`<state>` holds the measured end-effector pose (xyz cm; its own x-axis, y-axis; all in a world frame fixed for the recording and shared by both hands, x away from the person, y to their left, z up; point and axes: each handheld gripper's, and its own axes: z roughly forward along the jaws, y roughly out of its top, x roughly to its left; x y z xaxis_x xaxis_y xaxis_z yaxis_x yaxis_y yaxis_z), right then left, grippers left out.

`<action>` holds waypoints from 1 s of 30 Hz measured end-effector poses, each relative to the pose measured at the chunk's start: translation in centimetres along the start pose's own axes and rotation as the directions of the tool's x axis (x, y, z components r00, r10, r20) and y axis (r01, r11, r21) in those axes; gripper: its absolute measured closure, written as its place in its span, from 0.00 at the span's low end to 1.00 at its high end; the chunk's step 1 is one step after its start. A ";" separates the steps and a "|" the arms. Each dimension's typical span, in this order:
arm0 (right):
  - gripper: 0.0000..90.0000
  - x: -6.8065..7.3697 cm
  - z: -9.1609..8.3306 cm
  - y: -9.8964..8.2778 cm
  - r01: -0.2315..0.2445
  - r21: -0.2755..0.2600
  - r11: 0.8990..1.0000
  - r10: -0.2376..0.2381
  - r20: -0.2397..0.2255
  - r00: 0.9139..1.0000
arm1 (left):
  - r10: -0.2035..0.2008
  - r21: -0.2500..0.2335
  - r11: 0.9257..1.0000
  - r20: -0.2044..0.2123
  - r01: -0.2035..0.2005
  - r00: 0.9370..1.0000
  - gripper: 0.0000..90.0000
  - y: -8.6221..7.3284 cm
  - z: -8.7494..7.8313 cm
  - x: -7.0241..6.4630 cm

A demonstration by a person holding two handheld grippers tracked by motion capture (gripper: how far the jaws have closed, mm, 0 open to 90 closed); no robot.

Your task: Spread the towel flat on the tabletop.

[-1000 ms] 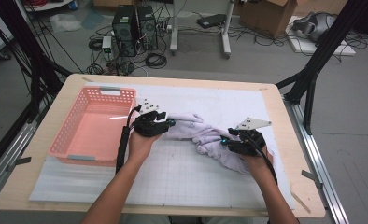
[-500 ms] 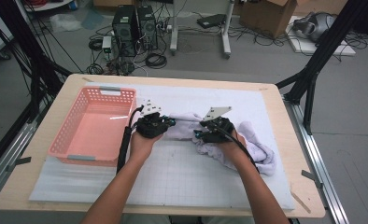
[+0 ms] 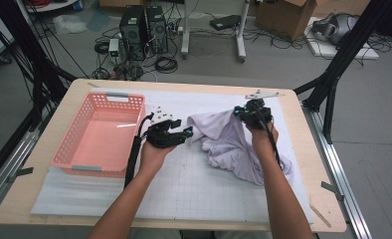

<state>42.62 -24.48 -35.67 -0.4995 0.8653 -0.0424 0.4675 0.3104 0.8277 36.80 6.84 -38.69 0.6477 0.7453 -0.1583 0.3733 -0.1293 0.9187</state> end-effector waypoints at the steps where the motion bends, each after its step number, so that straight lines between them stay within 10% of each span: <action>1: 0.97 -0.8 -0.2 -0.2 -0.028 -0.002 1.000 0.028 0.035 0.999 | 0.006 0.005 1.000 -0.001 -0.006 1.000 0.50 0.0 -0.2 0.1; 4: 0.95 -3.3 -0.9 -1.0 -0.151 -0.001 0.988 0.151 0.120 0.981 | 0.007 0.010 1.000 -0.008 -0.007 1.000 0.51 -0.4 -0.6 0.5; 7: 0.77 -4.3 -1.3 -1.8 -0.209 0.005 0.978 0.207 0.103 0.973 | 0.007 0.017 1.000 -0.001 -0.007 1.000 0.53 -1.2 -0.7 0.6; 12: 0.64 -2.8 -2.2 -2.4 -0.118 0.003 0.993 0.118 -0.033 0.992 | 0.050 0.021 0.999 0.019 -0.051 0.999 0.53 -1.9 -0.8 -0.1; 15: 0.57 -0.9 -2.3 -2.9 -0.022 0.037 0.999 0.028 -0.161 0.987 | 0.060 0.021 0.998 0.026 -0.061 0.998 0.53 -2.3 -1.0 -0.3; 22: 0.54 3.2 -0.4 -3.6 0.112 0.147 0.983 -0.047 -0.386 0.921 | 0.043 0.023 0.999 0.033 -0.044 0.999 0.54 -3.7 -1.4 -0.5; 25: 0.78 4.2 1.1 -4.0 0.175 0.237 0.956 -0.049 -0.460 0.886 | 0.040 0.040 0.998 0.038 -0.042 0.998 0.54 -4.1 -1.6 -0.5; 27: 0.96 4.1 0.8 -3.9 0.202 0.211 0.956 -0.090 -0.443 0.892 | 0.055 0.043 0.997 0.034 -0.056 0.998 0.53 -4.2 -1.8 -0.6; 30: 0.96 2.1 -1.1 -3.0 0.111 0.098 0.989 -0.072 -0.337 0.939 | 0.052 0.025 0.998 0.037 -0.053 0.998 0.54 -4.5 -2.0 -0.8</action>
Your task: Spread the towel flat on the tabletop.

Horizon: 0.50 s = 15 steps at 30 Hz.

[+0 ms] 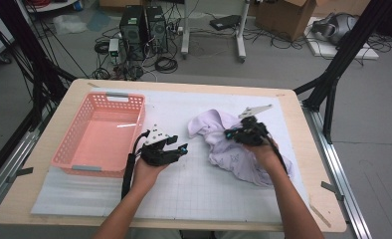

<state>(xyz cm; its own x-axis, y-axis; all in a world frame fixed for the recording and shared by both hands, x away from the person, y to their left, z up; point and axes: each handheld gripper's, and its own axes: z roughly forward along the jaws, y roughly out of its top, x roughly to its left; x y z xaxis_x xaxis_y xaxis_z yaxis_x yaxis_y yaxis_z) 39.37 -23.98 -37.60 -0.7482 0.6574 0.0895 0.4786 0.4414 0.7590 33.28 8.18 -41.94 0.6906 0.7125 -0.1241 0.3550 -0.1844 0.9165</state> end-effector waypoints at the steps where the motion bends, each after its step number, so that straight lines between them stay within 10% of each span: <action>1: 0.97 -0.6 -1.0 0.0 -0.014 -0.033 0.999 0.016 0.061 0.998 | 0.002 0.001 1.000 0.001 -0.002 1.000 0.54 -0.1 0.0 0.0; 4: 0.97 -2.7 -3.5 -0.6 -0.062 -0.077 0.995 0.077 0.206 0.976 | -0.004 0.002 1.000 0.004 0.004 1.000 0.54 -0.6 0.0 -0.1; 6: 0.97 -4.1 -5.1 -1.3 -0.111 -0.116 0.987 0.141 0.298 0.944 | -0.005 0.020 1.000 0.009 0.005 1.000 0.53 -0.7 0.0 -0.2; 11: 0.97 -7.3 -8.1 -3.8 -0.219 -0.152 0.964 0.266 0.500 0.824 | -0.001 0.007 1.000 0.022 0.000 1.000 0.53 -0.6 -0.2 -0.6; 15: 0.73 -7.7 -8.0 -5.1 -0.272 -0.134 0.953 0.302 0.498 0.813 | 0.003 0.016 1.000 0.023 -0.003 1.000 0.54 -1.1 -0.1 -0.8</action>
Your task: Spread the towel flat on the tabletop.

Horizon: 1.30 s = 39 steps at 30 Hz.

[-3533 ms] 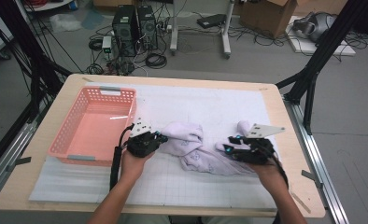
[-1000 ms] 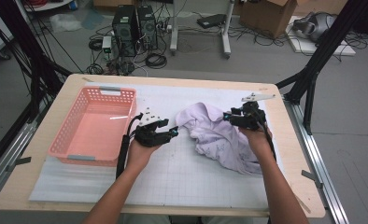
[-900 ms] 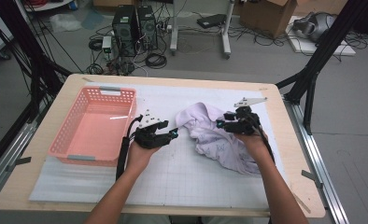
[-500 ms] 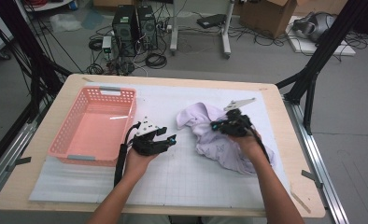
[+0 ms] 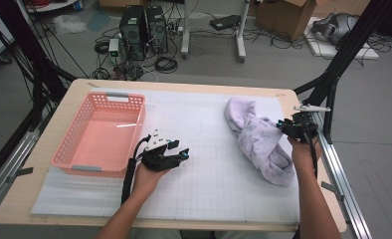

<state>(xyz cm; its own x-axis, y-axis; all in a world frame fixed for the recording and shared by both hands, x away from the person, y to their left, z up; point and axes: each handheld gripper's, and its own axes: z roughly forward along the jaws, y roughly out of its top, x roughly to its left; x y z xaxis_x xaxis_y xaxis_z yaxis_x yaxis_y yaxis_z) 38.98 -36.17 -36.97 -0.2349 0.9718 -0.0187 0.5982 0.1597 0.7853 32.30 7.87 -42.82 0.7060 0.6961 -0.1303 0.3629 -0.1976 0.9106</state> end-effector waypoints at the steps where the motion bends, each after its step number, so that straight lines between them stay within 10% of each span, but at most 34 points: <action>1: 0.69 0.2 -0.2 0.0 -0.007 -0.024 1.000 0.007 -0.009 1.000 | -0.001 -0.004 1.000 -0.002 0.001 1.000 0.54 -0.3 0.0 -0.1; 6: 0.60 2.8 -1.1 1.6 0.049 -0.112 0.992 -0.060 -0.094 0.994 | -0.008 0.003 1.000 0.006 0.008 1.000 0.54 -1.2 -0.1 -0.4; 13: 0.55 8.6 2.3 2.7 0.198 -0.012 0.980 -0.195 -0.248 0.949 | -0.021 0.014 1.000 0.006 0.021 1.000 0.54 -2.4 -0.6 -0.3; 19: 0.44 11.0 7.5 1.9 0.236 0.144 0.961 -0.206 -0.195 0.959 | -0.030 0.007 1.000 0.014 0.030 0.999 0.54 -2.7 -0.9 -0.3; 22: 0.45 11.3 9.6 1.0 0.276 0.252 0.927 -0.246 -0.145 0.958 | -0.034 0.001 0.999 0.018 0.034 0.999 0.54 -2.7 -1.1 -0.3; 25: 0.61 11.2 9.8 0.6 0.242 0.241 0.940 -0.206 -0.167 0.964 | -0.031 0.001 1.000 0.016 0.031 0.999 0.54 -2.8 -1.3 -0.3; 28: 0.79 12.0 9.3 0.5 0.290 0.233 0.928 -0.244 -0.209 0.947 | -0.034 -0.003 0.999 0.012 0.034 0.999 0.54 -2.8 -1.4 -0.2; 30: 0.81 13.0 9.0 0.5 0.285 0.219 0.933 -0.203 -0.336 0.920 | -0.038 -0.011 0.999 0.009 0.038 0.999 0.55 -2.7 -1.5 -0.1; 32: 0.81 14.6 8.7 0.6 0.290 0.189 0.938 -0.178 -0.454 0.873 | -0.044 -0.017 0.999 0.004 0.044 0.999 0.55 -2.7 -1.6 -0.1; 36: 0.81 18.2 7.1 2.2 0.264 0.048 0.963 -0.164 -0.670 0.724 | -0.045 -0.019 0.999 -0.001 0.045 0.999 0.55 -2.7 -1.9 0.1; 38: 0.81 18.9 6.2 3.4 0.249 -0.008 0.968 -0.183 -0.703 0.687 | -0.051 -0.023 0.998 -0.003 0.051 0.999 0.55 -2.7 -2.0 0.2; 39: 0.81 18.8 5.9 4.0 0.246 -0.025 0.969 -0.192 -0.705 0.683 | -0.053 -0.024 0.998 -0.004 0.052 0.999 0.55 -2.8 -2.0 0.3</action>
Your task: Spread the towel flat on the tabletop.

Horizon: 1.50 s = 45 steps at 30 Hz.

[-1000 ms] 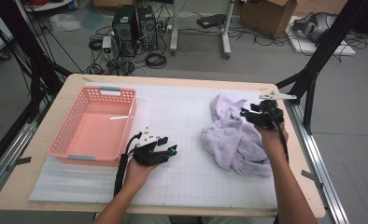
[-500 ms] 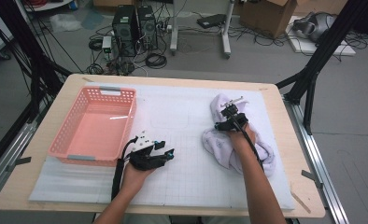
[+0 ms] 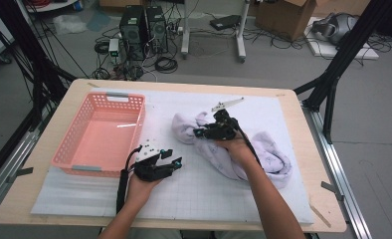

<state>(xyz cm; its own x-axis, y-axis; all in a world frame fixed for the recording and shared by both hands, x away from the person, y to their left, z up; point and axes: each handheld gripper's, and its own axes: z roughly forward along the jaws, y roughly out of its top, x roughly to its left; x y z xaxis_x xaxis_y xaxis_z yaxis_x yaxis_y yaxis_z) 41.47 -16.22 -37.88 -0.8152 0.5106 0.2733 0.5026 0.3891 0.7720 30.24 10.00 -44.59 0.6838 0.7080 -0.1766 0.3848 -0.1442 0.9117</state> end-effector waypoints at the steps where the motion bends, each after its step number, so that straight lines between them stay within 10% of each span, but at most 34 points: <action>1: 0.81 -0.3 -0.5 0.4 0.003 -0.014 1.000 -0.002 0.011 1.000 | -0.005 0.000 1.000 -0.001 0.005 1.000 0.55 -0.1 0.0 0.0; 6: 0.80 -4.4 -4.3 0.4 -0.060 -0.123 0.991 0.080 0.162 0.984 | -0.004 0.008 1.000 0.000 0.004 1.000 0.55 -0.2 0.1 -0.2; 9: 0.80 -7.1 -6.8 -0.4 -0.097 -0.132 0.986 0.136 0.328 0.935 | 0.006 0.014 1.000 0.004 -0.006 1.000 0.55 -0.2 0.3 -0.4; 13: 0.76 -9.3 -9.9 -1.7 -0.176 -0.195 0.965 0.251 0.481 0.840 | 0.003 0.014 1.000 0.007 -0.003 1.000 0.55 -0.2 0.3 -0.3; 17: 0.57 -9.3 -11.7 -2.7 -0.216 -0.244 0.945 0.314 0.499 0.808 | 0.007 0.017 1.000 0.006 -0.007 1.000 0.55 -0.2 0.3 -0.3; 24: 0.46 -5.7 -13.9 -3.8 -0.094 -0.242 0.966 0.207 0.500 0.841 | 0.009 0.017 1.000 0.006 -0.010 1.000 0.55 -0.2 0.3 -0.3; 30: 0.41 -1.5 -13.1 -6.6 0.004 -0.062 0.998 0.028 0.492 0.870 | 0.007 0.018 1.000 0.008 -0.008 1.000 0.55 -0.2 0.3 -0.4; 39: 0.26 -1.1 -9.3 -11.4 -0.182 0.043 0.982 0.142 0.457 0.878 | 0.006 0.019 1.000 0.015 -0.006 1.000 0.55 -0.2 0.3 -0.5; 42: 0.26 -1.4 -7.7 -11.5 -0.179 0.075 0.981 0.126 0.452 0.883 | 0.007 0.018 1.000 0.012 -0.007 1.000 0.55 -0.2 0.2 -0.4; 45: 0.50 -1.3 -6.6 -11.1 -0.167 0.099 0.981 0.115 0.399 0.910 | 0.002 0.015 1.000 0.010 -0.002 1.000 0.55 -0.2 0.2 -0.4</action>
<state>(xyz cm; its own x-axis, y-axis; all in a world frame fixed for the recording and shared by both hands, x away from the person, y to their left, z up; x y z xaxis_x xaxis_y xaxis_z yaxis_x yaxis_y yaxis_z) 35.06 -26.24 -42.99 -0.5692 0.8150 0.1084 0.6579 0.3724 0.6546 30.01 9.67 -44.77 0.6908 0.7007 -0.1785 0.3924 -0.1560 0.9065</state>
